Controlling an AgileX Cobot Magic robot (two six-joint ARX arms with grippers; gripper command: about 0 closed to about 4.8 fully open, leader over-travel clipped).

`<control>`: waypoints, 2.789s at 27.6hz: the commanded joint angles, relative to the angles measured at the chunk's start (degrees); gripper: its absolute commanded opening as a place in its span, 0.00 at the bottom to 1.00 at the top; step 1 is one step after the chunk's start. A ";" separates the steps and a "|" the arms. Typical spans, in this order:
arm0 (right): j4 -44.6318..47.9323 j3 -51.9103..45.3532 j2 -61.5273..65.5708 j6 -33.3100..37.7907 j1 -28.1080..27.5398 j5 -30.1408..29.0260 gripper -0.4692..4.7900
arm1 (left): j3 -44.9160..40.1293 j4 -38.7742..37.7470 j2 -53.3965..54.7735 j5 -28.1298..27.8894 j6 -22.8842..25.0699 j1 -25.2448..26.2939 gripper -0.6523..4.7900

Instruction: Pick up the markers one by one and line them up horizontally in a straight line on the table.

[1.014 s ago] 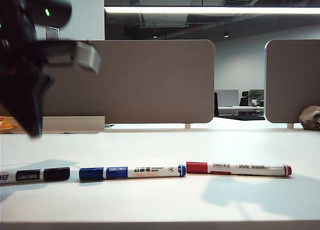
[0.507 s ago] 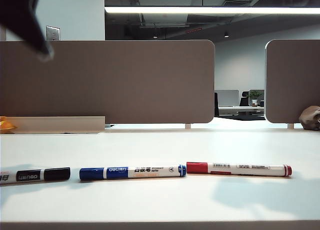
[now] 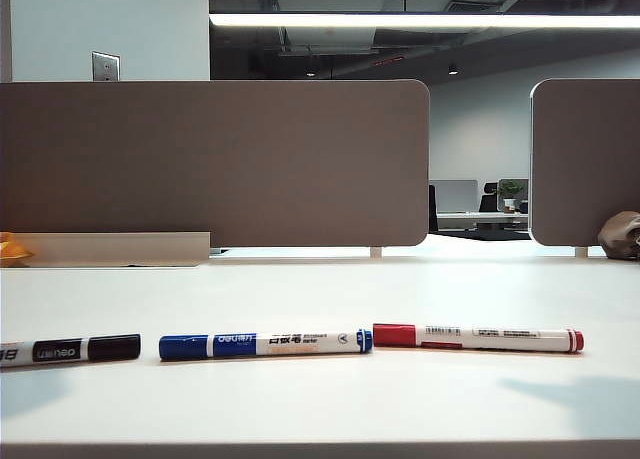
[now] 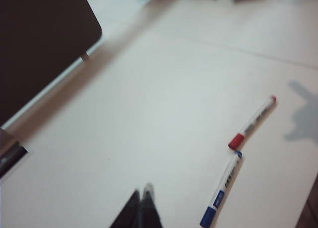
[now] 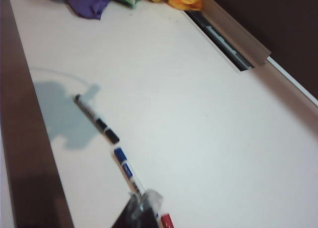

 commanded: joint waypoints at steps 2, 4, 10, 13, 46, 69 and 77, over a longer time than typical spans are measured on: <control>8.68 -5.16 -4.85 7.23 0.11 -0.33 0.08 | 0.13 0.81 -3.82 0.17 -3.28 0.04 0.11; 10.88 -7.08 -6.99 8.90 0.11 -0.31 0.08 | 0.07 0.81 -5.88 -0.09 -4.26 0.04 0.11; 17.31 -11.93 -11.67 13.99 0.11 -0.17 0.08 | -4.61 6.91 -12.44 -0.22 -10.36 0.04 0.11; 20.59 -14.91 -14.23 16.83 0.13 0.28 0.08 | -9.27 8.74 -16.70 -2.49 -14.27 0.04 0.11; 42.21 -44.72 -22.40 23.19 0.13 5.86 0.08 | -45.48 25.70 -38.73 -3.41 -26.01 0.04 0.11; 42.73 -51.98 -22.14 22.45 0.09 16.87 0.08 | -52.74 29.53 -38.71 -12.55 -26.62 0.07 0.11; 42.42 -55.17 -22.16 22.34 0.11 16.11 0.08 | -55.49 29.53 -38.71 -12.26 -26.58 0.07 0.11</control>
